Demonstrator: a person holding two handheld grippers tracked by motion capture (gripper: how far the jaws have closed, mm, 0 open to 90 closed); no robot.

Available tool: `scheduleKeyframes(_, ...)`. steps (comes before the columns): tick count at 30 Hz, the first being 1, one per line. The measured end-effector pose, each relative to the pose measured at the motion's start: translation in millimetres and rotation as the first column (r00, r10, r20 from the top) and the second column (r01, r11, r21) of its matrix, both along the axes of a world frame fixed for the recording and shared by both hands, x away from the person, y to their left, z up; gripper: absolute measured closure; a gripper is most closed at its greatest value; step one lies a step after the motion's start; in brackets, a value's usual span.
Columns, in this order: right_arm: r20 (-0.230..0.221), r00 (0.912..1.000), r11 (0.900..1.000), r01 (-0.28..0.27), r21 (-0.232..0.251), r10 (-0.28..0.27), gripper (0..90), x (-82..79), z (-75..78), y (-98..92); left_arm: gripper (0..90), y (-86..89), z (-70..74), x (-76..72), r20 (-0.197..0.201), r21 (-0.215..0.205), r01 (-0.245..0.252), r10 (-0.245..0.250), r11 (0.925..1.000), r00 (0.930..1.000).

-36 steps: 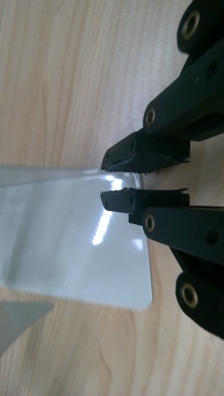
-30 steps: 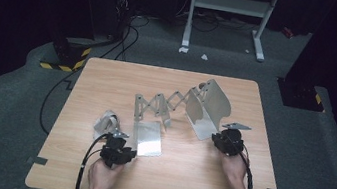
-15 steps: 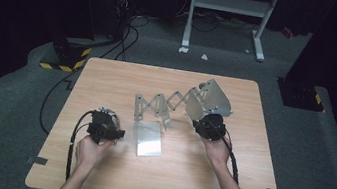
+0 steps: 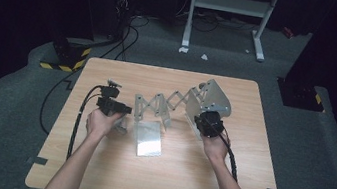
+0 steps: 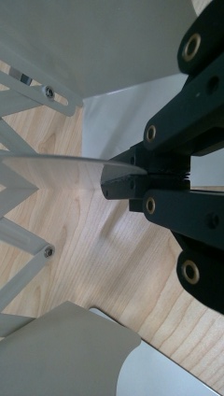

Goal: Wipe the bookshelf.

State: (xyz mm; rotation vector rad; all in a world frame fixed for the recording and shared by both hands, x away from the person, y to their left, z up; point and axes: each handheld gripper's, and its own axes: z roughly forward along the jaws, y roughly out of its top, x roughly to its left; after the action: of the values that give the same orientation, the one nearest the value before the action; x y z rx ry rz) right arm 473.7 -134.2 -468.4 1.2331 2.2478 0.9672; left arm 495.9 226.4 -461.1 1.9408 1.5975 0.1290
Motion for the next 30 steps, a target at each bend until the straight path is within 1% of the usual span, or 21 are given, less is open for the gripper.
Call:
scheduleKeyframes(1, -0.001, 1.0000, 1.000, -0.001, -0.001, 0.001, 90.0, -0.4, 0.1, 0.3, 44.3, -1.3, -0.2, 4.4, 0.000, -0.026, -0.010, 0.010, 0.9996, 1.0000)
scheduleKeyframes(3, -0.003, 1.0000, 1.000, -0.005, -0.003, 0.005, 90.0, -0.5, 0.2, 0.0, 43.9, -2.4, 0.6, 9.4, 0.002, -0.037, -0.007, 0.007, 0.9993, 1.0000)
scheduleKeyframes(4, -0.003, 1.0000, 1.000, -0.006, -0.004, 0.006, 90.0, -0.6, 0.3, -0.2, 43.9, -3.4, 1.0, 11.6, 0.002, -0.050, -0.006, 0.006, 0.9988, 1.0000)
scheduleKeyframes(7, -0.006, 0.9999, 1.000, -0.013, -0.001, 0.013, 90.0, -0.9, 0.3, -1.5, 43.6, -9.1, 3.1, 15.1, 0.004, -0.052, 0.029, -0.029, 0.9982, 0.9996)
scheduleKeyframes(8, -0.005, 0.9998, 1.000, -0.017, -0.003, 0.017, 90.0, -0.9, 0.2, -2.1, 46.2, -10.3, 3.7, 14.7, 0.005, -0.060, 0.031, -0.031, 0.9977, 0.9995)
scheduleKeyframes(10, -0.005, 0.9998, 1.000, -0.018, -0.004, 0.018, 90.0, -1.2, 0.3, -3.0, 47.6, -9.5, 4.5, 13.3, -0.006, -0.074, 0.052, -0.053, 0.9959, 0.9986)
scheduleKeyframes(11, -0.005, 0.9998, 1.000, -0.021, -0.004, 0.021, 90.0, -1.0, 0.3, -3.4, 47.8, -10.3, 4.9, 10.9, -0.005, -0.052, 0.062, -0.062, 0.9967, 0.9981)
scheduleKeyframes(12, -0.004, 0.9997, 1.000, -0.024, -0.004, 0.024, 90.0, -0.8, 0.4, -3.6, 48.7, -10.6, 5.5, 9.3, -0.002, -0.040, 0.068, -0.069, 0.9968, 0.9976)
scheduleKeyframes(13, -0.006, 0.9996, 1.000, -0.026, -0.004, 0.026, 90.0, -0.8, 0.4, -3.4, 49.7, -11.4, 6.1, 6.8, -0.006, -0.045, 0.078, -0.079, 0.9959, 0.9969)
scheduleKeyframes(17, -0.008, 0.9993, 0.999, -0.035, -0.006, 0.035, 90.0, -1.2, 0.6, -1.5, 52.4, -15.4, 6.9, -0.5, -0.009, -0.041, 0.118, -0.118, 0.9922, 0.9929)
scheduleKeyframes(22, -0.012, 0.9990, 0.999, -0.044, -0.006, 0.044, 90.0, -1.6, 1.5, -2.7, 53.2, -21.2, 6.5, -11.6, -0.009, -0.049, 0.154, -0.155, 0.9869, 0.9879)
scheduleKeyframes(25, -0.011, 0.9983, 0.998, -0.058, -0.010, 0.058, 90.0, -2.1, 2.2, -2.4, 53.4, -25.3, 6.1, -21.1, -0.006, -0.054, 0.179, -0.180, 0.9823, 0.9837)
scheduleKeyframes(26, -0.012, 0.9981, 0.998, -0.061, -0.008, 0.061, 90.0, -2.3, 2.2, -2.0, 53.4, -26.1, 6.0, -24.2, -0.004, -0.053, 0.193, -0.194, 0.9798, 0.9811)
scheduleKeyframes(27, -0.013, 0.9977, 0.998, -0.067, -0.011, 0.067, 90.0, -2.6, 2.7, -1.7, 53.5, -27.7, 5.7, -27.6, -0.002, -0.060, 0.196, -0.196, 0.9788, 0.9805)
scheduleKeyframes(30, -0.010, 0.9960, 0.996, -0.089, -0.014, 0.089, 90.0, -4.2, 3.1, 0.4, 54.0, -29.1, 4.7, -37.8, 0.002, -0.071, 0.221, -0.221, 0.9727, 0.9752)
